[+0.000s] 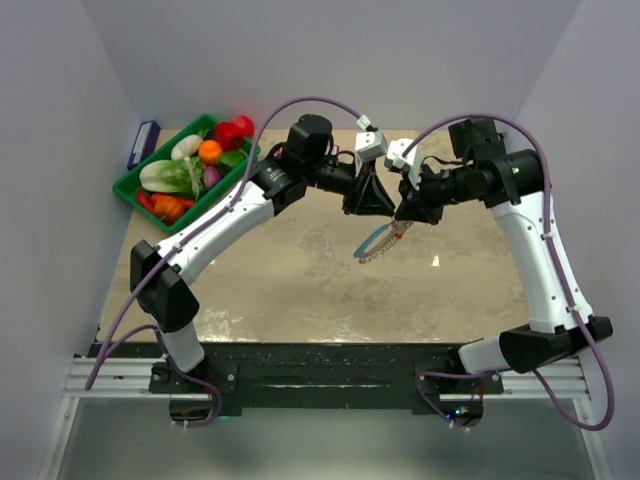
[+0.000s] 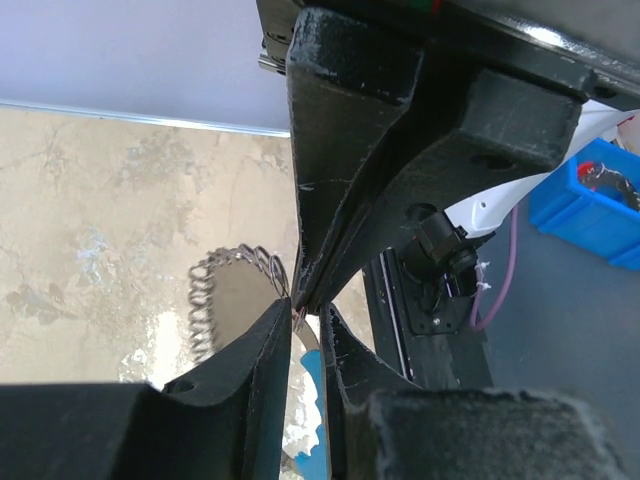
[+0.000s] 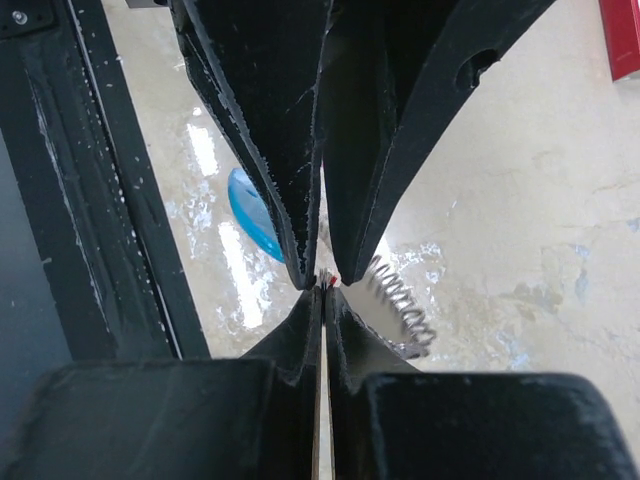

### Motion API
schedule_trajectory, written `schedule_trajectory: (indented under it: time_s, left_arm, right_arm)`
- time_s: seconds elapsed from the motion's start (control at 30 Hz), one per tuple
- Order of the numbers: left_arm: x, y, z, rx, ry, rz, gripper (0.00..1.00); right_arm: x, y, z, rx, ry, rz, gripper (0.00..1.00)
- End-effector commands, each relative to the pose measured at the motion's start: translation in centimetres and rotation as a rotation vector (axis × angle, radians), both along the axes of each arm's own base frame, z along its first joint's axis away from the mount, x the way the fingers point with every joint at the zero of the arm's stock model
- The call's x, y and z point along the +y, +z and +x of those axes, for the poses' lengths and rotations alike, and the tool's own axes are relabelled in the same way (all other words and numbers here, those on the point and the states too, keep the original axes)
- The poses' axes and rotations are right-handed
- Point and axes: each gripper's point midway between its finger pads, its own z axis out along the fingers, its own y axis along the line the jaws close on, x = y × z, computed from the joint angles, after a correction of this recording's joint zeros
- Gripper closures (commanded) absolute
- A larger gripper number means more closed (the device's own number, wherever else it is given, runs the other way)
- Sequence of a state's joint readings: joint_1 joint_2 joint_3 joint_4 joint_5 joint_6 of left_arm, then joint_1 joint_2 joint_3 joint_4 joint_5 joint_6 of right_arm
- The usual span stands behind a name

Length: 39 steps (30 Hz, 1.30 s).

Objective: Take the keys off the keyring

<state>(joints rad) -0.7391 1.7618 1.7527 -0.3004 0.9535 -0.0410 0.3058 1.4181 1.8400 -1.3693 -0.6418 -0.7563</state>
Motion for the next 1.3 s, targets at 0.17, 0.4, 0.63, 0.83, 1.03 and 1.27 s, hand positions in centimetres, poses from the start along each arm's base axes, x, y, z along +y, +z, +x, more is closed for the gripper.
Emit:
schedule_trajectory:
  time_s: [0.17,0.4,0.63,0.83,1.03,1.27]
  left_arm:
    - [0.2,0.4,-1.1,-0.021,-0.054,-0.012,0.77]
    - [0.4,0.1,-1.6,-0.037,-0.085,-0.013,0.77]
    - [0.2,0.3,-1.9,-0.024,-0.113,-0.032,0.77]
    - [-0.2,-0.1,-1.6,0.006,-0.100,-0.022,0.77]
    - [-0.2,-0.1,-1.2,-0.007,-0.077,-0.017,0.77]
    - [-0.3,-0.3,-0.7,-0.016,-0.052,-0.010,0.77]
  right_arm:
    - [-0.5,1.1,-1.2,-0.042,0.007,-0.011,1.00]
    - [-0.3,2.1,-1.8,-0.069,0.027,0.020,1.00]
    - [0.1,1.8,-2.0,-0.051,0.044,0.035,1.00]
    - [0.4,2.0,-2.2,-0.050,0.063,0.055,1.00]
    - [0.5,1.6,-2.4,-0.037,0.075,0.055,1.00]
    - [0.5,1.6,-2.7,-0.041,0.080,0.056,1.00]
